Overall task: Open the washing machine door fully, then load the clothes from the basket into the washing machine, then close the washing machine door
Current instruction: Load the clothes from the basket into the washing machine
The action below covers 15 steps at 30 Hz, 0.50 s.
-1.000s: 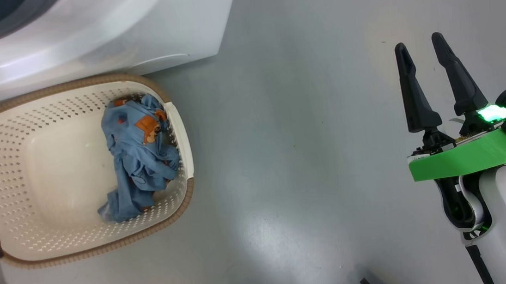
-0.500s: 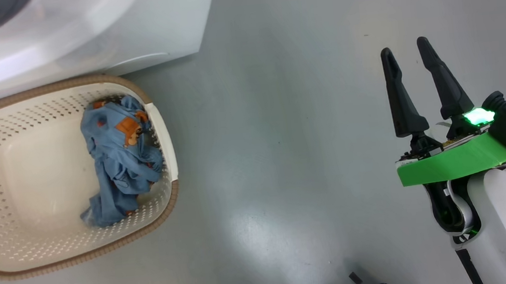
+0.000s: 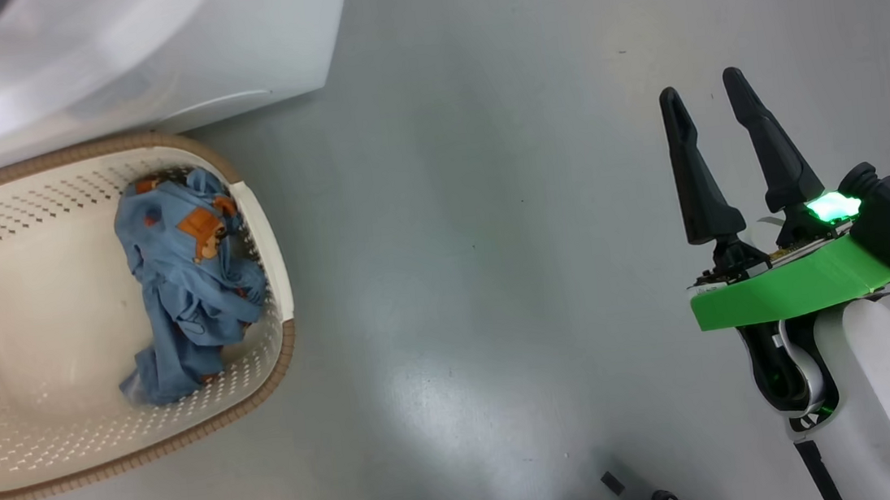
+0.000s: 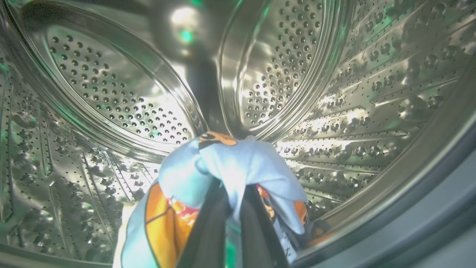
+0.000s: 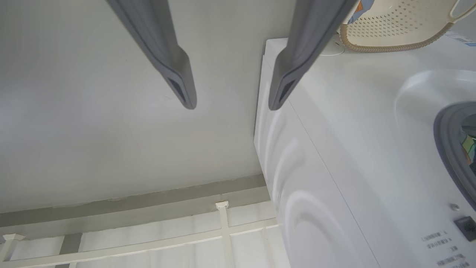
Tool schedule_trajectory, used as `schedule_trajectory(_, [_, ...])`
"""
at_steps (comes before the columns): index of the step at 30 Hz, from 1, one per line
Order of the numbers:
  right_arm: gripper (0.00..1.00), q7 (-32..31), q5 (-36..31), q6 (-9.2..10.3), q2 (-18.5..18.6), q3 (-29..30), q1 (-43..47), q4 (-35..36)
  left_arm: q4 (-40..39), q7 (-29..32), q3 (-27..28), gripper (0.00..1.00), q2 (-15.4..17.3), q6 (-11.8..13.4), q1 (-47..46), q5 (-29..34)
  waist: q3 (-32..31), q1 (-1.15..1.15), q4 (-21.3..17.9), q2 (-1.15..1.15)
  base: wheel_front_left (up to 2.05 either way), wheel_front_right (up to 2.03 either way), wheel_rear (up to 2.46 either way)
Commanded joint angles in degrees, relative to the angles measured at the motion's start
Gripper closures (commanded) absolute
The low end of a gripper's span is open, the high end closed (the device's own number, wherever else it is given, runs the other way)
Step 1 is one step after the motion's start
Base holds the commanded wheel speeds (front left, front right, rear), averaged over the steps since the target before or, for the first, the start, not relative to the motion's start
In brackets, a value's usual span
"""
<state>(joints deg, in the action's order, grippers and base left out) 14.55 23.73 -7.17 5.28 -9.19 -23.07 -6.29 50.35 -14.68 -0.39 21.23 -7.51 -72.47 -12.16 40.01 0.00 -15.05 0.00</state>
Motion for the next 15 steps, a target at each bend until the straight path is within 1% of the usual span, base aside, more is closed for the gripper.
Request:
schedule_trajectory(1, [0.0, 0.4, 0.3, -0.32, -0.1, -1.1, 0.4, 1.2, -0.5, -0.3, 0.0, 1.0, 3.3, 0.0, 0.1, -0.7, 0.0, 0.0, 0.1, 0.0, 0.0, 0.0, 0.0])
schedule_trajectory(5, [0.0, 0.4, 0.2, -0.32, 0.0, -1.1, 0.2, 1.1, 3.8, -0.3, -2.4, 1.0, 3.4, 0.0, -1.4, -1.4, -0.1, 0.0, 0.5, 0.0, 0.0, 0.0, 0.0])
schedule_trajectory(6, [0.0, 0.4, 0.2, -0.32, 0.0, -1.1, 0.2, 1.1, 5.1, -0.3, -3.0, 0.95, 3.5, 0.0, -2.0, -1.3, -0.2, 0.0, 0.6, 0.0, 0.0, 0.0, 0.0])
schedule_trajectory(9, [0.0, 0.4, 0.2, -0.32, 0.1, -1.2, 0.2, 0.9, 10.2, -0.3, -4.4, 0.6, 3.4, 0.0, -3.7, -1.9, -0.7, 0.0, 0.9, 0.0, 0.0, 0.0, 0.0])
schedule_trajectory(10, [0.0, 0.4, 0.2, -0.32, 0.1, -1.3, 0.3, 0.9, 12.0, 0.2, -5.0, 0.5, 3.3, 0.0, -4.3, -2.3, -0.9, 0.0, 0.9, 0.0, 0.0, 0.0, 0.0])
schedule_trajectory(11, [0.0, 0.4, 0.2, -0.32, 0.1, -1.3, 0.3, 0.8, 13.7, 1.1, -5.6, 0.18, 3.2, 0.0, -4.8, -2.7, -1.0, 0.0, 1.0, 0.0, 0.0, 0.0, 0.0])
schedule_trajectory(12, [0.0, 0.4, 0.2, -0.32, 0.1, -1.4, 0.3, 0.8, 14.7, 1.4, -6.5, 0.0, 3.2, 0.0, -5.4, -2.7, -1.2, 0.0, 1.0, 0.0, 0.0, 0.0, 0.0])
schedule_trajectory(15, [0.0, 0.4, 0.3, -0.32, 0.1, -1.4, 0.4, 0.7, 17.2, 1.5, -7.9, 0.0, 3.1, 0.0, -6.7, -3.9, -1.5, 0.0, 1.1, 0.0, 0.0, 0.0, 0.0])
